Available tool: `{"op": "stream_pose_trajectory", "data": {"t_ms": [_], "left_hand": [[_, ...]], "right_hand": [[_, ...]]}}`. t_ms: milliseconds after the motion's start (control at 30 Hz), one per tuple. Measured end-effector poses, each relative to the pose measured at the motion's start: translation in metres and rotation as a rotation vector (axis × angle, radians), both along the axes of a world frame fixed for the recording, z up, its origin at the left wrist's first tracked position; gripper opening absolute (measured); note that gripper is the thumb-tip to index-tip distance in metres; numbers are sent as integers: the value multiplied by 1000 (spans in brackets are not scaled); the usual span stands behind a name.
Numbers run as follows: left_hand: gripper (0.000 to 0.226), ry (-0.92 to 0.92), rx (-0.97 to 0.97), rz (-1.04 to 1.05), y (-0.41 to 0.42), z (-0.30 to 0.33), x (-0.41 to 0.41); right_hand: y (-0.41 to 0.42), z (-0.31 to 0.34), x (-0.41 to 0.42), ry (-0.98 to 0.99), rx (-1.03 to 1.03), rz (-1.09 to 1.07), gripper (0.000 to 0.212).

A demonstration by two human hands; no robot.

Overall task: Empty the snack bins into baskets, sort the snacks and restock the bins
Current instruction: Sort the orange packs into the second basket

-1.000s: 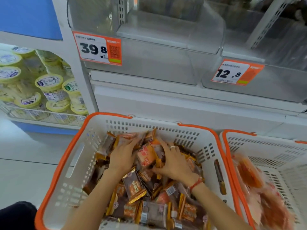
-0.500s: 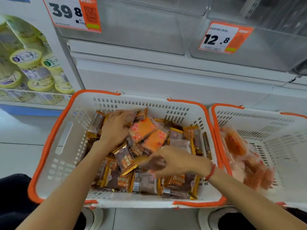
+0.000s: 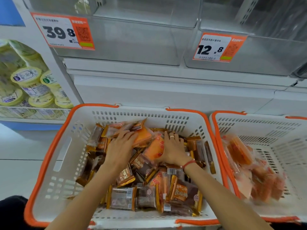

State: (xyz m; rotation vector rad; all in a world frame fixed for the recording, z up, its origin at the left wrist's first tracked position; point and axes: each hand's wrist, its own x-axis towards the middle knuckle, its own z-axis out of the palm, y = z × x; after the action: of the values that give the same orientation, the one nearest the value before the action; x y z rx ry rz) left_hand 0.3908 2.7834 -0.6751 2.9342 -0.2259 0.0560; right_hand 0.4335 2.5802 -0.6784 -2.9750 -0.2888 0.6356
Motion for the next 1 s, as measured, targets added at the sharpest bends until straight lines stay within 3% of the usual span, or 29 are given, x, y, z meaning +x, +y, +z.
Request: {"op": "stream_pose_trajectory", "data": {"t_ms": [100, 200, 333, 400, 500, 567, 700, 767, 833, 867, 933, 1000], "left_hand": [[42, 14, -255, 188, 9, 19, 7], [41, 114, -425, 275, 16, 27, 15], [40, 319, -590, 297, 14, 27, 12], [32, 329, -668, 304, 10, 31, 5], [18, 408, -920, 208, -4, 48, -10], [21, 529, -1140, 111, -20, 68, -20], [25, 643, -1307, 135, -50, 87, -20], [23, 650, -1382, 146, -59, 85, -17], [30, 553, -1281, 110, -60, 69, -16], [34, 464, -1097, 106, -57, 54, -14], [46, 287, -532, 109, -44, 20, -10], [60, 170, -217, 145, -35, -1, -9]], "right_hand": [[-15, 10, 1, -152, 39, -17, 110], [-34, 21, -7, -167, 206, 7, 101], [-50, 43, -21, -125, 564, 5, 41], [-55, 58, -24, -27, 665, 43, 25], [-57, 79, -28, 16, 766, 109, 18], [-55, 94, -30, 39, 828, 67, 16], [-70, 119, -41, 47, 918, -60, 8], [-87, 128, -47, -31, 988, -147, 22], [-108, 138, -49, -188, 1125, -286, 25], [-121, 142, -49, -288, 1210, -384, 22], [-158, 140, -44, -542, 1302, -584, 17], [-192, 133, -43, -817, 1244, -729, 18]]}}
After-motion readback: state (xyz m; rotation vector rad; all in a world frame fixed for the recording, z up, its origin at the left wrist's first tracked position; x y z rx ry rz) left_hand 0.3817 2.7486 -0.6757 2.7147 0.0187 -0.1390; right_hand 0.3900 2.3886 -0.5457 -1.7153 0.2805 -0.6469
